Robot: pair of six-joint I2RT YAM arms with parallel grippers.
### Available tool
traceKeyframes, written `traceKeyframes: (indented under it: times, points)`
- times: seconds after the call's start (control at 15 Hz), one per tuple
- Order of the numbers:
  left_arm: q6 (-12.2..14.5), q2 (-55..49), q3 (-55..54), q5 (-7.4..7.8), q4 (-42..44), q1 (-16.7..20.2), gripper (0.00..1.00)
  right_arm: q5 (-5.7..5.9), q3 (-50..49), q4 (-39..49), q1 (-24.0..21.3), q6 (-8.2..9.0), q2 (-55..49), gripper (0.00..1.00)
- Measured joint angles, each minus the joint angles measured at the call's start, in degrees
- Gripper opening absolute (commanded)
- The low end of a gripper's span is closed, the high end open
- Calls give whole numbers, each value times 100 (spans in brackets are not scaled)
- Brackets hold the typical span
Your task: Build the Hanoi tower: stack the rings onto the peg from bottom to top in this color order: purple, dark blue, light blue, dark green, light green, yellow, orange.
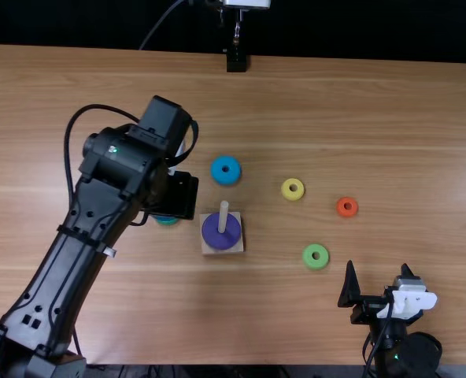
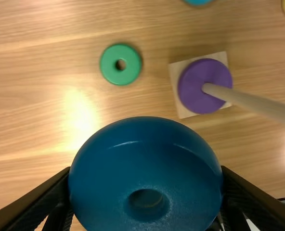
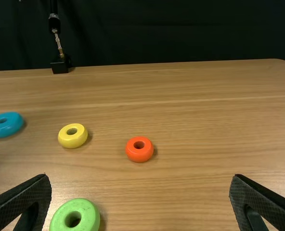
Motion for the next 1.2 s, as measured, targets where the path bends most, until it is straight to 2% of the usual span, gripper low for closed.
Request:
traceKeyframes:
  times: [0.47, 0.67, 1.2]
  points:
    - [-455, 466, 461, -7, 0, -645, 0, -2, 0, 4, 0, -2, 2, 100]
    - [-531, 741, 793, -4, 4, -863, 0, -2, 0, 2, 2, 0, 0, 100]
    - [-741, 1021, 997, -2, -11, -1097, 0, -2, 0, 0, 0, -2, 0, 100]
